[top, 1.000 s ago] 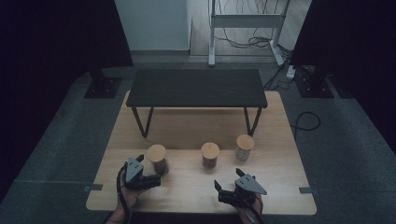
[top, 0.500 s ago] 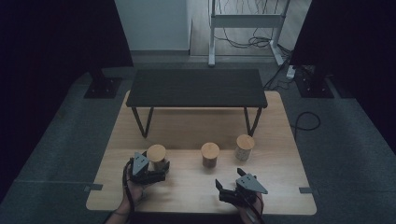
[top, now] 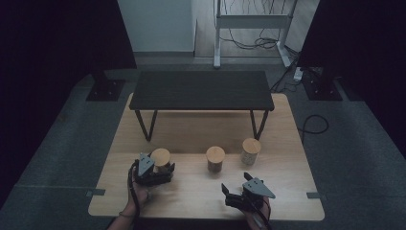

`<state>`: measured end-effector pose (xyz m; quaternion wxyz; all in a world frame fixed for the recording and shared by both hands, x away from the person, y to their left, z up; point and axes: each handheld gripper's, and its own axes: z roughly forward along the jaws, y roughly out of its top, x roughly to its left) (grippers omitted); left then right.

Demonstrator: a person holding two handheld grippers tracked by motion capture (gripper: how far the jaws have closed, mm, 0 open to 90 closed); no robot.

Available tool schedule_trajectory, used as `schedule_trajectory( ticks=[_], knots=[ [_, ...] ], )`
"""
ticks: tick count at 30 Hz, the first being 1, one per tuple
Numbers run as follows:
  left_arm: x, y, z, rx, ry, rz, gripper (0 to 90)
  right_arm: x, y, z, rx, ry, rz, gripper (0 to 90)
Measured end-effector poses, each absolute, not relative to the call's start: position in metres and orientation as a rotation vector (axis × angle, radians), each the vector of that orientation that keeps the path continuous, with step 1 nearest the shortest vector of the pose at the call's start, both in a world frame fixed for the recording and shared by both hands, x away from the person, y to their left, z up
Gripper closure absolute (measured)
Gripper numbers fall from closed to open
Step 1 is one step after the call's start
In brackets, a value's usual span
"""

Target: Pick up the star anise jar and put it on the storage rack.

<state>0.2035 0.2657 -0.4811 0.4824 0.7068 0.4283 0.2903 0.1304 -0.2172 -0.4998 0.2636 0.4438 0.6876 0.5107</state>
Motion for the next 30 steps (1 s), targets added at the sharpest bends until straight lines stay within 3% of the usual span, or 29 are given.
schedule_trajectory(
  ticks=[12, 21, 30],
  knots=[
    [0.205, 0.256, -0.488, 1.729, 1.085, 0.707, 13.0, 0.131, -0.216, -0.5, 1.196, 1.869, 1.381, 3.6],
    [0.206, 0.254, -0.493, 1.744, 1.09, 0.7, 25.2, 0.132, -0.216, -0.5, 1.201, 1.871, 1.376, 3.6],
    [0.205, 0.252, -0.495, 1.741, 1.085, 0.719, 25.9, 0.132, -0.216, -0.5, 1.201, 1.874, 1.374, 3.7]
  ],
)
